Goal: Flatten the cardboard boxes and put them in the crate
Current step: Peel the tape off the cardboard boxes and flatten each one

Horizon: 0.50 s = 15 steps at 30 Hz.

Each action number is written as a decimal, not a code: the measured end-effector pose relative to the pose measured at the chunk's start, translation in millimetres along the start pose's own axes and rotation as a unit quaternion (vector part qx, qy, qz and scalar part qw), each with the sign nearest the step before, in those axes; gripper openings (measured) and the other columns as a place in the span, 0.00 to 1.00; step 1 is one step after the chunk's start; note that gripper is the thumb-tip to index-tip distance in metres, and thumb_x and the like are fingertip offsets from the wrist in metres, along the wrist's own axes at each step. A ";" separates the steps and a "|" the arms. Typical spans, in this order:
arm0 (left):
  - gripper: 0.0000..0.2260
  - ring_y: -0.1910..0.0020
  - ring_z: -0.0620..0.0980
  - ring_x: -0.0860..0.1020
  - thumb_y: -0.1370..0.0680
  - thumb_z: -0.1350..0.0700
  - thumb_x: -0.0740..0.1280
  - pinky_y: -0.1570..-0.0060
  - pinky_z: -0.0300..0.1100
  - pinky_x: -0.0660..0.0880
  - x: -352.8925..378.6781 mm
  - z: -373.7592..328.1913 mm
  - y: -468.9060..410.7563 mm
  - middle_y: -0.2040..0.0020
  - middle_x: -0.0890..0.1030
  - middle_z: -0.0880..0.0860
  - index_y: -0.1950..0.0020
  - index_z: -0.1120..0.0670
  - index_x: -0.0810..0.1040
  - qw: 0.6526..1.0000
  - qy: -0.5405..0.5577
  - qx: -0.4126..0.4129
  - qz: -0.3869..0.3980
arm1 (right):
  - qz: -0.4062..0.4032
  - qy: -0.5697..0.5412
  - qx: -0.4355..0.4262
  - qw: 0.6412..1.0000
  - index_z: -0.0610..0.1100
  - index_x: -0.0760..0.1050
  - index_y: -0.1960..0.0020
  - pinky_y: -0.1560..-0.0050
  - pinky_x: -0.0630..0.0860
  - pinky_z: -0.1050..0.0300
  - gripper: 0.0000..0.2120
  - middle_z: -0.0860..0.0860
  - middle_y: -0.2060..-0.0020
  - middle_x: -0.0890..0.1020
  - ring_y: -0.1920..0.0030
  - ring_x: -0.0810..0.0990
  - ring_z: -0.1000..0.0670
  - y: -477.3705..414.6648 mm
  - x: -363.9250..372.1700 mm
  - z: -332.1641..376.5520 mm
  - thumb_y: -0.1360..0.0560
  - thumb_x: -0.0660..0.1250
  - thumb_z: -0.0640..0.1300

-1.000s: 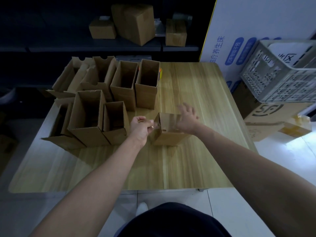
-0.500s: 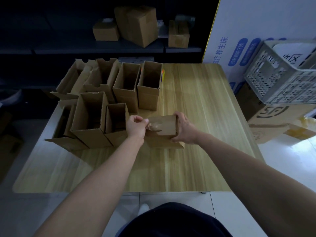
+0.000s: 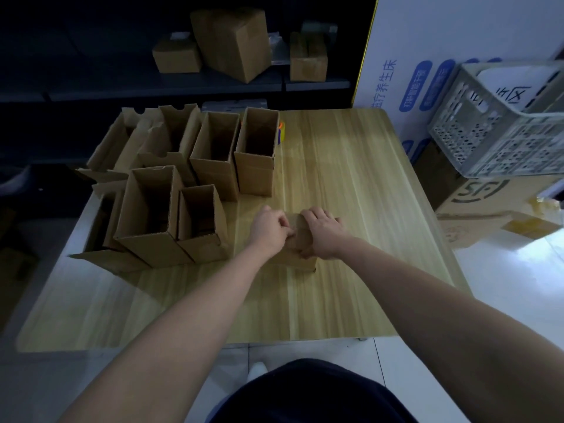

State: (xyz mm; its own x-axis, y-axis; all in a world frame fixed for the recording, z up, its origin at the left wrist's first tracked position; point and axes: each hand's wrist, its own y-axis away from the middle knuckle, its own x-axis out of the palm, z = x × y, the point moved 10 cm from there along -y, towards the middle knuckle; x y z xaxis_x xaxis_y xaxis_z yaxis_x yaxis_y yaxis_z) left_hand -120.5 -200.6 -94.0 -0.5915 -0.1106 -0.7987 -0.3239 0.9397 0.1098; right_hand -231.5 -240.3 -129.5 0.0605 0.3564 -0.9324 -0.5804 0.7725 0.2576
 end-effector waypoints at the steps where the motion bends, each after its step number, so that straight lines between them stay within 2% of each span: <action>1: 0.06 0.54 0.49 0.74 0.26 0.57 0.71 0.55 0.39 0.71 -8.5 10.2 -1.9 0.49 0.73 0.53 0.61 0.54 0.75 0.999 0.031 -0.027 -0.018 | 0.006 -0.001 0.003 1.000 0.47 0.56 0.27 0.34 0.62 0.43 0.48 0.48 0.31 0.63 0.31 0.63 0.43 -0.7 -1.2 -2.9 0.38 0.77 0.58; 3: 0.06 0.52 0.47 0.73 0.26 0.59 0.70 0.53 0.39 0.71 -31.1 42.1 -2.6 0.47 0.73 0.53 0.61 0.53 0.75 0.987 0.102 -0.098 -0.073 | 0.014 0.000 0.013 1.000 0.47 0.57 0.27 0.34 0.62 0.43 0.48 0.49 0.32 0.63 0.32 0.64 0.44 -1.7 -4.6 -12.0 0.39 0.78 0.57; 5: 0.05 0.47 0.48 0.70 0.26 0.58 0.70 0.45 0.45 0.71 -48.0 73.0 3.1 0.47 0.73 0.51 0.61 0.53 0.76 0.968 0.144 -0.163 -0.126 | 0.018 0.007 0.020 1.000 0.48 0.56 0.27 0.35 0.62 0.44 0.48 0.49 0.32 0.64 0.33 0.65 0.44 -2.3 -7.6 -19.6 0.39 0.78 0.57; 6: 0.05 0.46 0.49 0.70 0.25 0.59 0.70 0.44 0.46 0.71 -50.4 81.8 6.7 0.47 0.74 0.51 0.60 0.53 0.76 0.960 0.159 -0.185 -0.140 | 0.023 0.012 0.021 0.999 0.48 0.56 0.27 0.34 0.62 0.44 0.48 0.49 0.33 0.64 0.33 0.65 0.44 -3.0 -8.4 -21.0 0.39 0.78 0.56; 9: 0.03 0.50 0.53 0.77 0.24 0.62 0.67 0.51 0.43 0.74 -45.9 95.3 20.7 0.54 0.77 0.53 0.58 0.57 0.75 0.920 0.241 -0.245 -0.188 | 0.038 0.029 0.023 0.999 0.48 0.56 0.27 0.34 0.61 0.44 0.48 0.49 0.32 0.64 0.32 0.64 0.44 -6.3 -10.3 -23.2 0.39 0.78 0.54; 11: 0.03 0.51 0.53 0.78 0.23 0.63 0.65 0.50 0.43 0.75 -47.7 106.8 30.0 0.55 0.77 0.53 0.56 0.57 0.75 0.880 0.298 -0.289 -0.228 | 0.048 0.035 0.034 0.998 0.48 0.55 0.27 0.33 0.60 0.44 0.48 0.49 0.32 0.64 0.31 0.63 0.44 -6.0 -14.2 -30.2 0.39 0.78 0.53; 13: 0.04 0.50 0.52 0.78 0.23 0.64 0.64 0.46 0.46 0.77 -51.5 114.5 30.9 0.55 0.77 0.51 0.54 0.56 0.75 0.855 0.347 -0.296 -0.248 | 0.060 0.051 0.048 0.996 0.48 0.56 0.27 0.33 0.61 0.44 0.47 0.49 0.32 0.64 0.32 0.63 0.44 -4.7 -20.4 -40.6 0.39 0.78 0.50; 15: 0.07 0.46 0.51 0.77 0.22 0.64 0.62 0.44 0.44 0.75 -52.7 106.9 24.7 0.52 0.77 0.49 0.50 0.53 0.75 0.871 0.342 -0.270 -0.227 | 0.072 0.087 0.055 0.992 0.47 0.56 0.28 0.33 0.61 0.44 0.46 0.49 0.33 0.65 0.31 0.63 0.44 -3.6 -23.9 -43.0 0.39 0.78 0.48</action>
State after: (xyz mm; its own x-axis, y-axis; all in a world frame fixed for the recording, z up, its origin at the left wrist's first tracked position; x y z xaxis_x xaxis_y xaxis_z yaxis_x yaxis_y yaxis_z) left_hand -18.4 -136.9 -112.4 -0.5546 -0.7712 -0.3127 -0.8293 0.4808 0.2849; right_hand -265.8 -274.1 -119.1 -0.1641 0.3790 -0.9107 -0.4793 0.7763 0.4094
